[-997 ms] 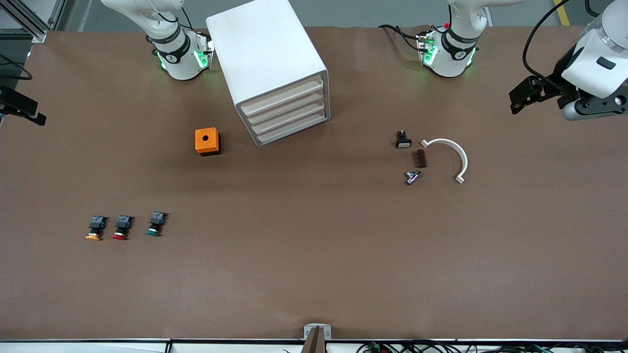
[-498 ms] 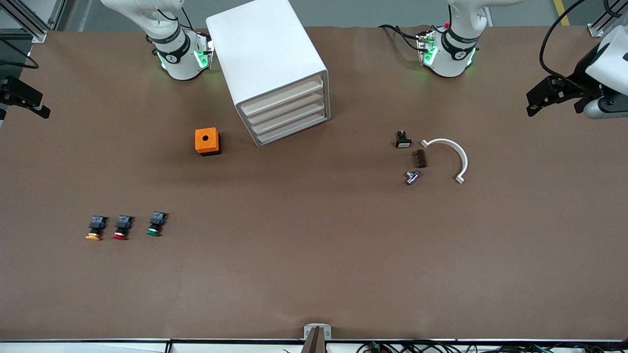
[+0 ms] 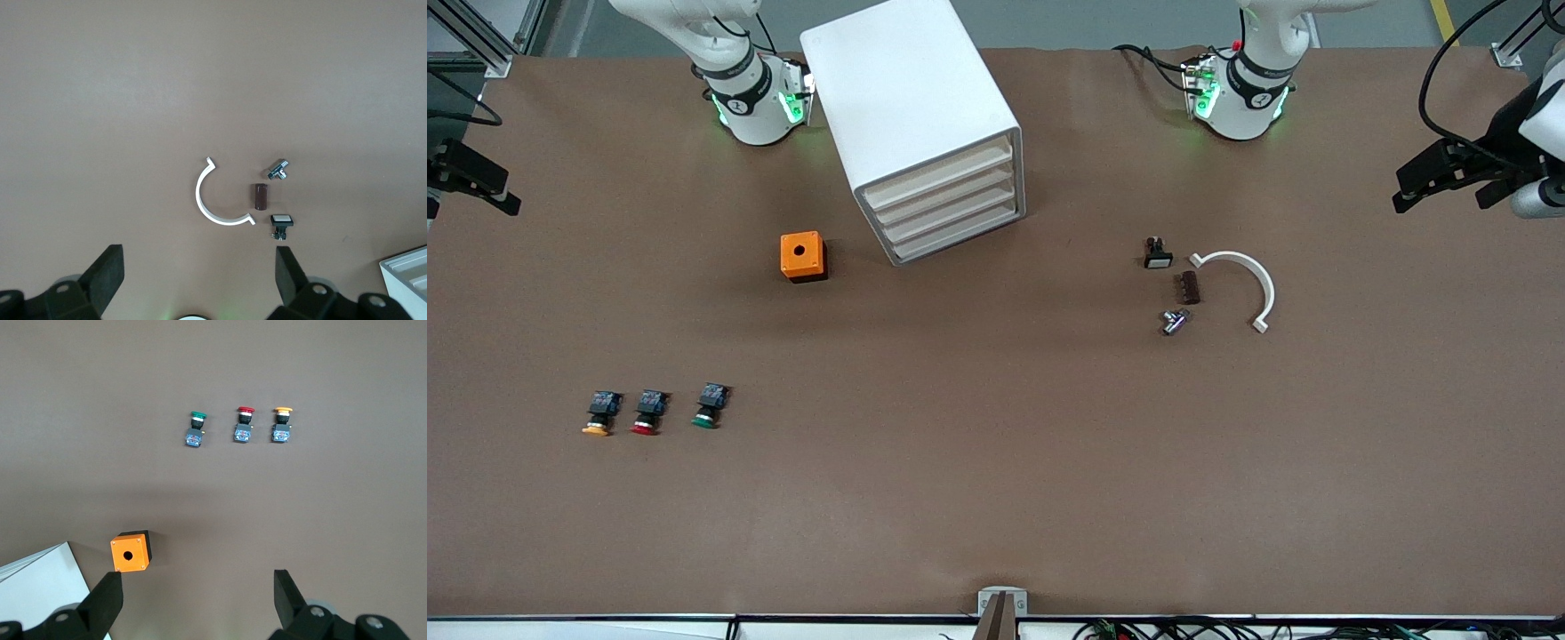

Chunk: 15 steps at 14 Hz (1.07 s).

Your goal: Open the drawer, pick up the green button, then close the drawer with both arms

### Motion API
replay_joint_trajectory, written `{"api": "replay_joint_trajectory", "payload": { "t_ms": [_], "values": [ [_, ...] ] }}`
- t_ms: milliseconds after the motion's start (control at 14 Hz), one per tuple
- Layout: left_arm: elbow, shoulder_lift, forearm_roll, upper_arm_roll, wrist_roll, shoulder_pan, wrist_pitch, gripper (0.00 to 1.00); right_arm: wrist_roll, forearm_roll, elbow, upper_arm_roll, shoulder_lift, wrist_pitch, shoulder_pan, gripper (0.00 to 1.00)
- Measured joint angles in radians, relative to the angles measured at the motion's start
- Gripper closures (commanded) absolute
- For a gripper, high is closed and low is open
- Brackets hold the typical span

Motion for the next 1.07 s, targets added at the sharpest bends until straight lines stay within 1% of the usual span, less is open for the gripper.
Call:
{"api": "replay_joint_trajectory", "payload": {
  "t_ms": [285, 569, 783, 925, 1068],
  "values": [
    [0.0, 0.008, 0.015, -0.001, -0.001, -0.002, -0.007, 0.0, -0.001, 0.0, -0.005, -0.002, 0.0, -0.019, -0.001, 0.0],
    [0.007, 0.011, 0.083, -0.055, -0.002, -0.018, -0.005, 0.0, -0.001, 0.0, -0.011, -0.003, 0.0, -0.031, -0.001, 0.0],
    [0.01, 0.011, 0.065, -0.055, -0.002, -0.01, 0.011, 0.0, 0.006, 0.0, -0.013, -0.004, 0.0, -0.031, -0.001, 0.0],
    [0.01, 0.014, 0.023, -0.05, -0.001, 0.018, 0.016, 0.0, 0.018, 0.001, -0.013, -0.005, 0.0, -0.031, -0.001, 0.0],
    [0.01, 0.016, 0.012, -0.048, 0.001, 0.041, 0.018, 0.0, 0.024, 0.002, -0.013, -0.005, 0.0, -0.032, -0.001, 0.0]
  ]
}}
